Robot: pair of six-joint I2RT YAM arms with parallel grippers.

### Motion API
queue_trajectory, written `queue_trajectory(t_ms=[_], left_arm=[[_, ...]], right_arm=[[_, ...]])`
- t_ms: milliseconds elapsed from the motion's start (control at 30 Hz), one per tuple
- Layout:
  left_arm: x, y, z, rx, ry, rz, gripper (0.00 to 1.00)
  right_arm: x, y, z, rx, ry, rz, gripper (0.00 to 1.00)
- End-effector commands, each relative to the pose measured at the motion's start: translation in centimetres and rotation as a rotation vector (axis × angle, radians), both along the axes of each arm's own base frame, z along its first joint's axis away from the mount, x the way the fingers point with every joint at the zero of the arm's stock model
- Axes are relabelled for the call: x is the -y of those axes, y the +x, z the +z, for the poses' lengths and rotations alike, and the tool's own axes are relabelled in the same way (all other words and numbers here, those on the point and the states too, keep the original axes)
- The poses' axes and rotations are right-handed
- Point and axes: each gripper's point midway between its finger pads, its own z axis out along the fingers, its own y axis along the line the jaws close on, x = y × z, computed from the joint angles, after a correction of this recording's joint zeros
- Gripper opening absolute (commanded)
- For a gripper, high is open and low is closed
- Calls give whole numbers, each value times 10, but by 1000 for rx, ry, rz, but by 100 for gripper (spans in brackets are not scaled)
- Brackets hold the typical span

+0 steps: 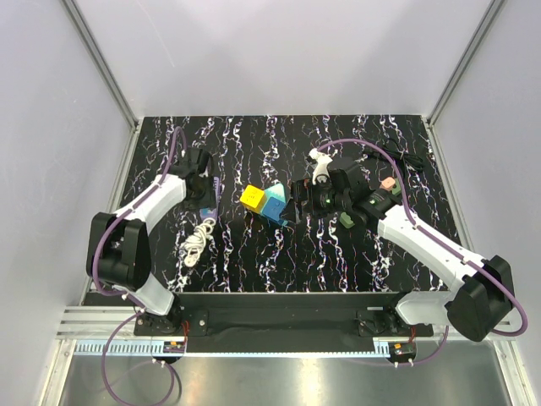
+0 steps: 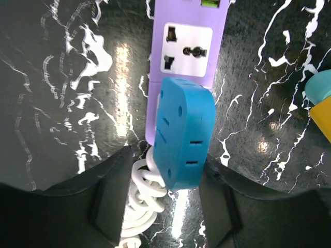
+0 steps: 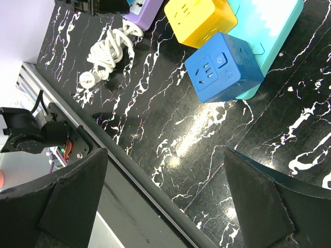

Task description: Insert the plug

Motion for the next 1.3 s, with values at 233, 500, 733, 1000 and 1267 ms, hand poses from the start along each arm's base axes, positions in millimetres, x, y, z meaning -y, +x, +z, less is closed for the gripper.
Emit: queue_trajectory(t_ms=[233,500,733,1000,1267], left_arm=[[7,21,15,3,10,-78,56],[-2,13,-4,-75,58,-62,32],[-6,4,-22,-65,57,-14,0],[-12,-2,-41,-72,16,38,0],[-13,3,-50,-127,25,6,0]], right_arm=[[-4,6,13,46,39,2,100],[-3,6,13,48,37,0,100],[-3,5,11,40,38,6,100],[-3,3,14,48,45,9,100],[-1,1,15,49,46,11,100]])
